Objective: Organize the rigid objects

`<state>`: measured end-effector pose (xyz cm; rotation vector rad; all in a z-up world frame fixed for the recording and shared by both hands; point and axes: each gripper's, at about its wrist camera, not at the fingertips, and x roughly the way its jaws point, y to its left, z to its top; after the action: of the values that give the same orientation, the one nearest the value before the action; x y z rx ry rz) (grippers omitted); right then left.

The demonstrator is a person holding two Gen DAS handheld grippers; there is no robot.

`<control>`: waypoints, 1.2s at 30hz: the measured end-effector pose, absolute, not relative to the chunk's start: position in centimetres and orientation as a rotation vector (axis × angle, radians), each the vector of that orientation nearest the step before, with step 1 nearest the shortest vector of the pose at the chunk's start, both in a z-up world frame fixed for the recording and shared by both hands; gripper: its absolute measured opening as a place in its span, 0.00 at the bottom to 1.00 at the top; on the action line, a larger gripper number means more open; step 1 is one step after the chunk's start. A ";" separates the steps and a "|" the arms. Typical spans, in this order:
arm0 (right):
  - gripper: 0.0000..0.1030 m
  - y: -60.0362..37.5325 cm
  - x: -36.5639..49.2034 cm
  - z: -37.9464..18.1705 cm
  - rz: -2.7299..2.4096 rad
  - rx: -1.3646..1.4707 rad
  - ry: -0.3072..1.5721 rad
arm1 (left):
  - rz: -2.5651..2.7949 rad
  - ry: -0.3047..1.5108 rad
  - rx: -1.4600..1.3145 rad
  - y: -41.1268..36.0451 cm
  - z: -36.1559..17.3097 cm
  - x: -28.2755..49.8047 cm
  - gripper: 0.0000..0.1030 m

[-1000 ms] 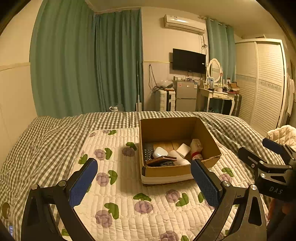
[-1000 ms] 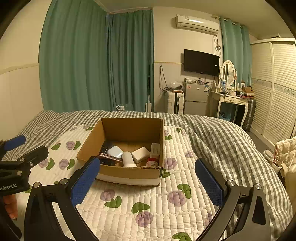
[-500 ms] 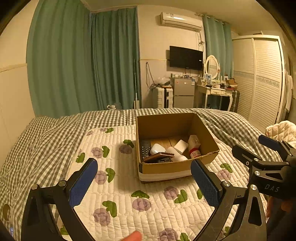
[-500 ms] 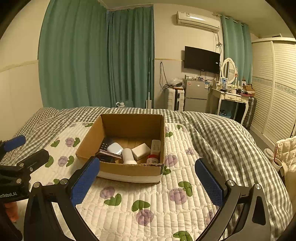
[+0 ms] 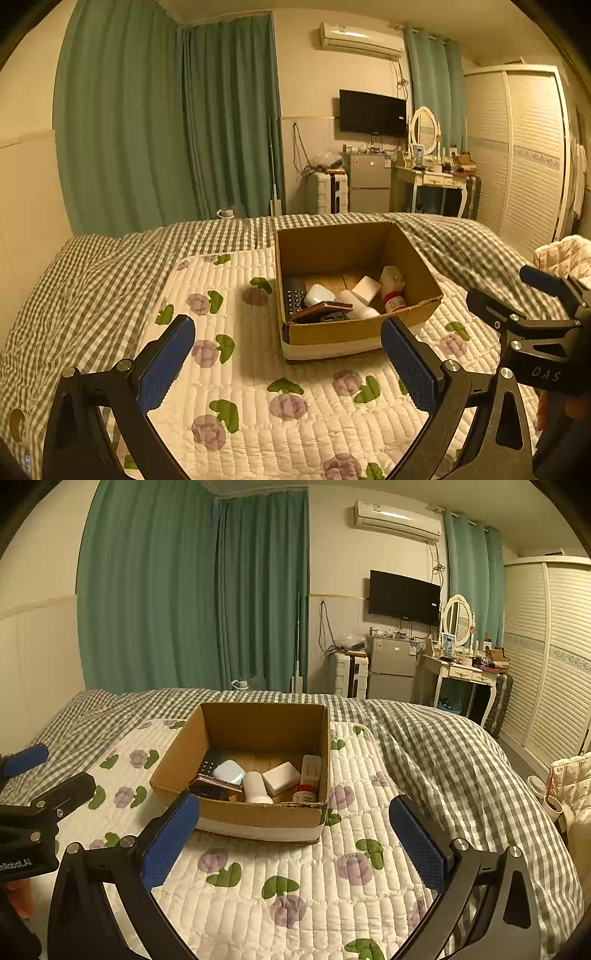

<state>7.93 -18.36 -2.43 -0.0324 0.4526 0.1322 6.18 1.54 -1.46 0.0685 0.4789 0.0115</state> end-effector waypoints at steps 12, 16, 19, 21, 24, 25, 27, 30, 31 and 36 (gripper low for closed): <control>1.00 -18.3 8.2 -2.8 0.130 -0.033 0.464 | 0.013 0.489 0.062 1.5 -1.8 6.5 1.00; 1.00 -18.5 8.2 -2.9 0.125 -0.029 0.472 | 0.015 0.487 0.062 1.5 -1.9 6.4 1.00; 1.00 -18.5 8.3 -2.9 0.125 -0.029 0.473 | 0.016 0.489 0.063 1.5 -1.9 6.4 1.00; 1.00 -18.5 8.3 -2.9 0.126 -0.029 0.472 | 0.016 0.492 0.064 1.5 -1.9 6.4 1.00; 1.00 -18.5 8.3 -3.0 0.127 -0.036 0.472 | 0.025 0.490 0.076 1.4 -1.9 6.4 1.00; 1.00 -18.4 8.3 -3.1 0.126 -0.038 0.477 | 0.023 0.488 0.080 1.4 -1.9 6.4 1.00; 1.00 -18.4 8.4 -3.2 0.126 -0.037 0.485 | 0.024 0.486 0.083 1.4 -1.9 6.3 1.00; 1.00 -18.3 8.3 -3.1 0.125 -0.038 0.482 | 0.026 0.488 0.080 1.5 -1.9 6.4 1.00; 1.00 -18.3 8.3 -3.1 0.125 -0.040 0.480 | 0.026 0.488 0.077 1.6 -1.9 6.4 1.00; 1.00 -18.2 8.3 -3.1 0.128 -0.043 0.482 | 0.028 0.486 0.070 1.7 -1.8 6.4 1.00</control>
<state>8.31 -18.20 -3.07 -0.0433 0.4821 0.1281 6.37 1.72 -1.76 0.0699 0.4861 0.0277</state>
